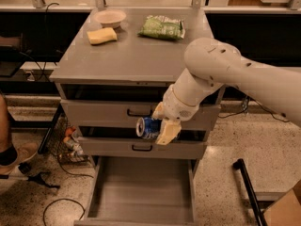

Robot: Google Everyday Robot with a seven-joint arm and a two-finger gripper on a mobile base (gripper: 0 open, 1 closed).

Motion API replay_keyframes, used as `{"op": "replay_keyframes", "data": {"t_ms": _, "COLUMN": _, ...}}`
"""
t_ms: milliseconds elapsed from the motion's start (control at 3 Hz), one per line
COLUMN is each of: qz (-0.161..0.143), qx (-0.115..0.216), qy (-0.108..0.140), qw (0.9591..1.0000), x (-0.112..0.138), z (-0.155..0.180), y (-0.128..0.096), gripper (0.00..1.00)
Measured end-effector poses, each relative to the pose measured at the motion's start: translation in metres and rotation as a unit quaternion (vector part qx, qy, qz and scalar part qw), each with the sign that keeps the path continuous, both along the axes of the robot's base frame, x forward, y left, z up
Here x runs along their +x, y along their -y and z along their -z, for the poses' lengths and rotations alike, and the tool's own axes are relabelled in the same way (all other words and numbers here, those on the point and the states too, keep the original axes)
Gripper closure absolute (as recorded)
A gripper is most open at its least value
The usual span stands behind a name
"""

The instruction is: Place pepsi can into bottom drawer

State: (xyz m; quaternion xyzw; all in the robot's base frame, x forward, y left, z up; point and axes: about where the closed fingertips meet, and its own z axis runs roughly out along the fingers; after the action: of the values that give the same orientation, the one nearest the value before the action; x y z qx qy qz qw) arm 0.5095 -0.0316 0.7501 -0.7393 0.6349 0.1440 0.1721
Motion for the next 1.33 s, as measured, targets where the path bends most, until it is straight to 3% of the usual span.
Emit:
{"op": "replay_keyframes", "data": {"t_ms": 333, "qz": 0.006, "qx": 0.004, "qy": -0.008, "qw": 0.9999, "x": 0.000, "z": 0.018, "y": -0.002, "gripper": 1.00}}
{"op": "replay_keyframes", "data": {"t_ms": 667, "qz": 0.017, "qx": 0.018, "qy": -0.030, "qw": 0.9992, "x": -0.001, "z": 0.076, "y": -0.014, "gripper": 1.00}}
{"op": "replay_keyframes", "data": {"t_ms": 1000, "qz": 0.039, "qx": 0.037, "qy": -0.045, "qw": 0.9975, "x": -0.003, "z": 0.153, "y": -0.027, "gripper": 1.00}}
{"op": "replay_keyframes", "data": {"t_ms": 1333, "qz": 0.073, "qx": 0.087, "qy": -0.050, "qw": 0.9922, "x": 0.008, "z": 0.234, "y": -0.046, "gripper": 1.00}}
